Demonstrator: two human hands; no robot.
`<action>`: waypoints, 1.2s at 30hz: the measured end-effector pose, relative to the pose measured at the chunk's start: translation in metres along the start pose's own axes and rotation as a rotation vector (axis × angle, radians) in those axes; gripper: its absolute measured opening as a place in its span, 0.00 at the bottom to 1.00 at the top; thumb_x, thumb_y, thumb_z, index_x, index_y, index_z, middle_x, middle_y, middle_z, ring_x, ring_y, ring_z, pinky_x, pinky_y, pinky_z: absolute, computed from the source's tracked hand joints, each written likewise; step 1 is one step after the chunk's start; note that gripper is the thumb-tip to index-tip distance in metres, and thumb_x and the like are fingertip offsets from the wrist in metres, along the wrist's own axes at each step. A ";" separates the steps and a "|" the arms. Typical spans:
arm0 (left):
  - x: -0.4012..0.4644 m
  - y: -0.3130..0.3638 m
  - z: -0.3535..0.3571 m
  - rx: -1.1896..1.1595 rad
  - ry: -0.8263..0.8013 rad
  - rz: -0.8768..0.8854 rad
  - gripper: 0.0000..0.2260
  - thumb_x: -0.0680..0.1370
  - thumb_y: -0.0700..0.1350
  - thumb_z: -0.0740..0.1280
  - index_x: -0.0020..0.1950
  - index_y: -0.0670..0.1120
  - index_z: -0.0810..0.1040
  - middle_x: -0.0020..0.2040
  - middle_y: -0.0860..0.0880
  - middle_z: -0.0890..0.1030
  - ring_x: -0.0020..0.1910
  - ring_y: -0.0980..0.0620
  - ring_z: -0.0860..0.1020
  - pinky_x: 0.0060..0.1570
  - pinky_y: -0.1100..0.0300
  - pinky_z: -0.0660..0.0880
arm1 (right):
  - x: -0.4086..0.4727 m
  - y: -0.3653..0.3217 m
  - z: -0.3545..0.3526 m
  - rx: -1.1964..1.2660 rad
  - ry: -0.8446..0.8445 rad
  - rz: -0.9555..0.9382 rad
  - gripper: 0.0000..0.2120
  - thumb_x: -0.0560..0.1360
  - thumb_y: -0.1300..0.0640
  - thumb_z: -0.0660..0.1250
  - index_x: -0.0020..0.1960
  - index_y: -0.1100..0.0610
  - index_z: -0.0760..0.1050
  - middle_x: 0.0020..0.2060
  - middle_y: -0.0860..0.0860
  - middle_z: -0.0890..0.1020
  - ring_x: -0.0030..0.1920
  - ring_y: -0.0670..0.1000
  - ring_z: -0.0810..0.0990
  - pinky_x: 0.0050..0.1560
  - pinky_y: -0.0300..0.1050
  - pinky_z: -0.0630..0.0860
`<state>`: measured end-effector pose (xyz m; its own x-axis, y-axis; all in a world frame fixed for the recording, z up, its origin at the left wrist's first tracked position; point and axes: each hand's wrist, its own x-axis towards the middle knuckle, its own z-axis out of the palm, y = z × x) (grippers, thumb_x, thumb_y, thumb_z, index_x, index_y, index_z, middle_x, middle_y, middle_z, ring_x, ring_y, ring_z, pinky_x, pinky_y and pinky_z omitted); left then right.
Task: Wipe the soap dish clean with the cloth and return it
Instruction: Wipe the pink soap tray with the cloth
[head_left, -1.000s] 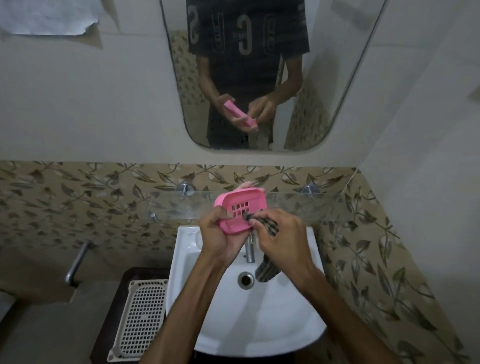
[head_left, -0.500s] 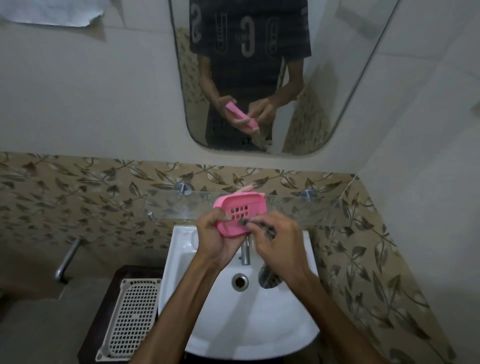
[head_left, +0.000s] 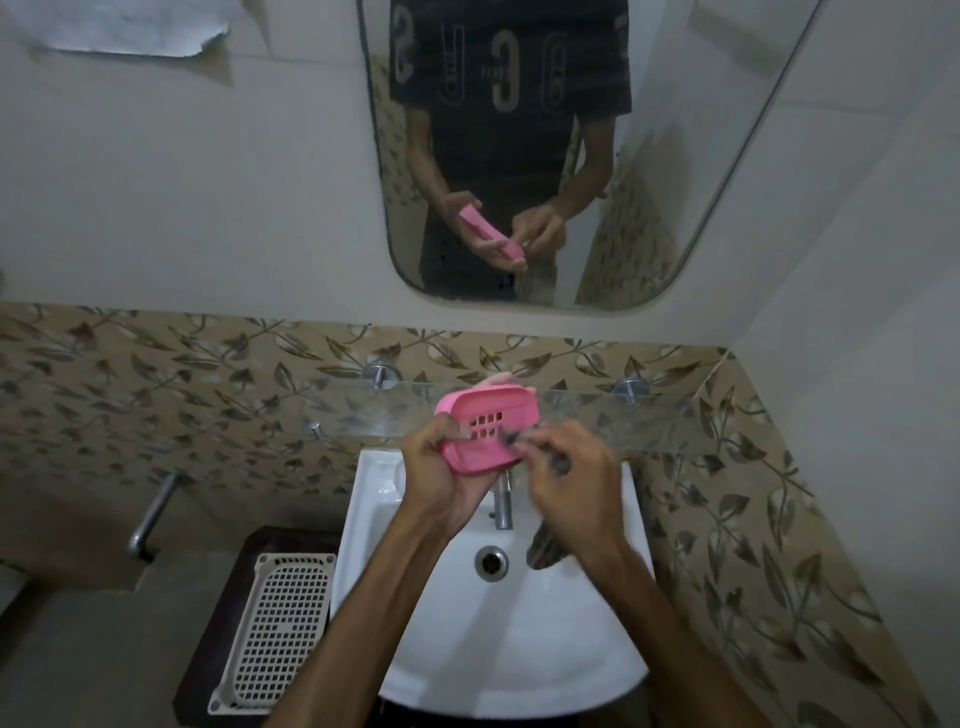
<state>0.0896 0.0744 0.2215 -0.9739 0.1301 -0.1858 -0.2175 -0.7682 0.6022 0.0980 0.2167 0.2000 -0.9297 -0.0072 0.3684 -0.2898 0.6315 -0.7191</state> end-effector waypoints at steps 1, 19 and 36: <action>0.000 0.001 0.002 0.001 -0.020 0.007 0.40 0.62 0.41 0.61 0.76 0.33 0.70 0.71 0.27 0.74 0.66 0.33 0.71 0.61 0.43 0.71 | 0.001 0.001 0.000 0.005 0.050 0.045 0.05 0.75 0.59 0.77 0.50 0.53 0.85 0.45 0.47 0.84 0.45 0.45 0.81 0.48 0.50 0.83; 0.005 -0.011 -0.003 0.030 -0.029 0.039 0.36 0.60 0.41 0.62 0.69 0.36 0.78 0.63 0.33 0.80 0.58 0.37 0.75 0.50 0.52 0.75 | -0.015 -0.018 0.006 0.065 -0.040 0.004 0.04 0.75 0.53 0.72 0.47 0.53 0.84 0.43 0.46 0.84 0.44 0.45 0.81 0.46 0.49 0.81; 0.004 -0.017 -0.003 -0.052 0.076 0.014 0.36 0.74 0.57 0.67 0.74 0.34 0.71 0.74 0.26 0.69 0.67 0.33 0.71 0.75 0.35 0.64 | -0.018 -0.019 0.010 0.120 0.033 -0.049 0.05 0.74 0.57 0.75 0.48 0.49 0.84 0.44 0.44 0.84 0.45 0.41 0.82 0.47 0.39 0.81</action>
<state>0.0892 0.0863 0.2083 -0.9688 0.0726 -0.2369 -0.1981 -0.8012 0.5647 0.1177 0.1966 0.2011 -0.9062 -0.0086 0.4228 -0.3617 0.5338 -0.7644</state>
